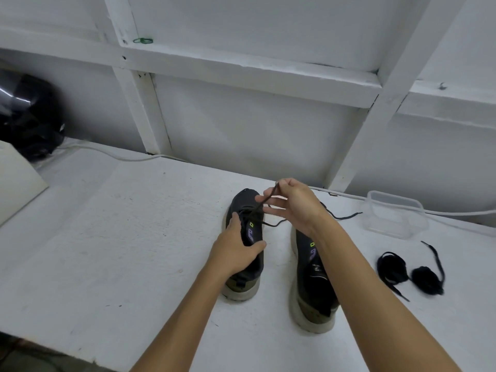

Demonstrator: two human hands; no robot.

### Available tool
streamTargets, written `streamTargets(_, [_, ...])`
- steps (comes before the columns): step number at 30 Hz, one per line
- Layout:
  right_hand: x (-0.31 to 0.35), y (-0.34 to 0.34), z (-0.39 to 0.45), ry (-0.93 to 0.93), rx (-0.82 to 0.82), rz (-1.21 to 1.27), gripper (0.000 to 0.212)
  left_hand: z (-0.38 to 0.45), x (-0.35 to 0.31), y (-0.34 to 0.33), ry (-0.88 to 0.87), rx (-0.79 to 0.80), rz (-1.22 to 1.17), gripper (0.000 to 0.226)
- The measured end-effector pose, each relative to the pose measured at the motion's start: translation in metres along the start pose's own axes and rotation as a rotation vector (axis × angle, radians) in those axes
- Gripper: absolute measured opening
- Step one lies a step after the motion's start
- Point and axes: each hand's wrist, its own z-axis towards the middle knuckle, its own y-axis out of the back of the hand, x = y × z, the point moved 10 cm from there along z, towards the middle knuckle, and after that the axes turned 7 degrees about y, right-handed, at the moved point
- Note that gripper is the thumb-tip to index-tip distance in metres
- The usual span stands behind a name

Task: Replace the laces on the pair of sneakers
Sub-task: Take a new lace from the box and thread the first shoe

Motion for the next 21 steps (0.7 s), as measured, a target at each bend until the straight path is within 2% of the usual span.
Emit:
streamTargets(3, [0.028,0.007,0.005,0.125,-0.098,0.322,0.029,0.003,0.007,0.0,0.027,0.028,-0.042,0.106])
streamTargets(5, [0.04,0.011,0.007,0.171,-0.118,0.378,0.026,0.004,0.009,0.0,0.037,0.038,-0.073,0.094])
streamTargets(7, [0.033,0.019,0.01,0.141,-0.133,0.08,0.02,0.007,0.008,0.003,0.03,0.016,-0.083,0.069])
streamTargets(8, [0.024,0.023,0.011,0.093,-0.138,-0.135,0.019,0.007,0.007,0.004,0.031,0.008,-0.078,0.067])
streamTargets(11, [0.0,0.033,0.009,-0.042,-0.101,-0.647,0.026,0.009,0.004,0.002,0.022,0.008,-0.016,0.084])
streamTargets(13, [-0.004,0.025,0.006,-0.041,0.015,-0.878,0.03,0.01,0.001,0.003,0.007,-0.012,0.003,0.083])
streamTargets(16, [-0.02,0.004,-0.002,-0.088,0.28,-1.155,0.026,0.008,0.002,0.007,0.009,-0.041,-0.001,0.074])
streamTargets(17, [-0.025,0.0,-0.003,-0.108,0.34,-1.216,0.021,0.007,0.002,0.008,0.014,-0.045,-0.016,0.068])
streamTargets(19, [-0.028,0.0,-0.002,-0.1,0.362,-1.206,0.014,0.004,0.003,0.008,0.016,-0.041,-0.048,0.048])
streamTargets(21, [-0.019,-0.001,0.0,-0.029,0.304,-1.029,0.016,0.003,0.004,0.008,0.014,-0.042,-0.053,0.036])
